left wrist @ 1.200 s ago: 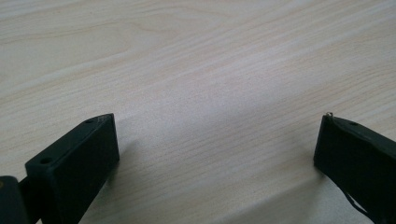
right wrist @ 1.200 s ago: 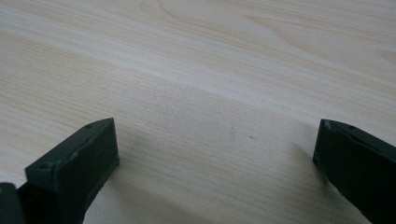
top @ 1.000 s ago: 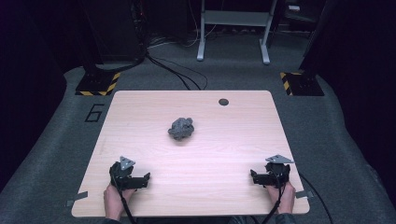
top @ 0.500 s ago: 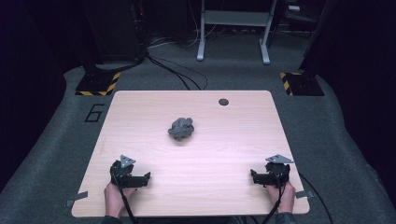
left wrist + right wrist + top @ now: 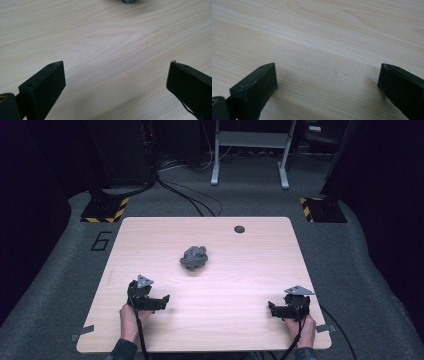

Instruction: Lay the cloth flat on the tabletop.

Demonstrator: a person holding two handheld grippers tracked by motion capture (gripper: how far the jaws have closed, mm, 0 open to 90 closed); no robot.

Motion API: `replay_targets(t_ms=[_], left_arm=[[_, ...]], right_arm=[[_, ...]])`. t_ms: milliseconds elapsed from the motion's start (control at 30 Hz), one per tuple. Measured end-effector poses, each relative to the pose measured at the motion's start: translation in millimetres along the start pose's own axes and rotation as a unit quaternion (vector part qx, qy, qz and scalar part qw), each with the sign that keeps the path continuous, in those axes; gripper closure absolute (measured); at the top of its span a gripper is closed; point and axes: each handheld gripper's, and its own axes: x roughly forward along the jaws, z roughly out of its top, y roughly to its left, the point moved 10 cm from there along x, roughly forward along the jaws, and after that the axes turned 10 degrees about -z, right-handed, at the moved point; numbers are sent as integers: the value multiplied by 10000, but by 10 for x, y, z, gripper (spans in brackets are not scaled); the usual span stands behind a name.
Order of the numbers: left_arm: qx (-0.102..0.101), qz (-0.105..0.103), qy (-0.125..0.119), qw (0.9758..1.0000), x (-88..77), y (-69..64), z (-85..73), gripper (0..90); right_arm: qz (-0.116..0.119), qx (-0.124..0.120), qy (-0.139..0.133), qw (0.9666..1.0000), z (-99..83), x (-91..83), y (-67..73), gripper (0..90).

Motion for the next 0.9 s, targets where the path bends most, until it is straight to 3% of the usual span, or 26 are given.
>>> replay_targets(t_ms=[133, 233, 433, 600, 900], left_arm=[[50, -26, -19, 10000, 52, -12, 99, 22], [203, -120, 162, 9996, 89, -28, 176, 24], [224, -262, 54, 9994, 219, -99, 412, 24], [407, -250, 83, 9988, 332, -122, 563, 28], [369, -378, 73, 9986, 515, -152, 768, 33]], right_arm=[[-2, 1, 0, 10000, 0, 0, 0, 18], [0, 1, 1, 10000, 0, 0, 0, 18], [4, -4, 0, 10000, 0, -1, 1, 20], [8, -14, -4, 10000, 0, -2, 1, 21], [8, -3, -6, 10000, 1, -2, 3, 23]])
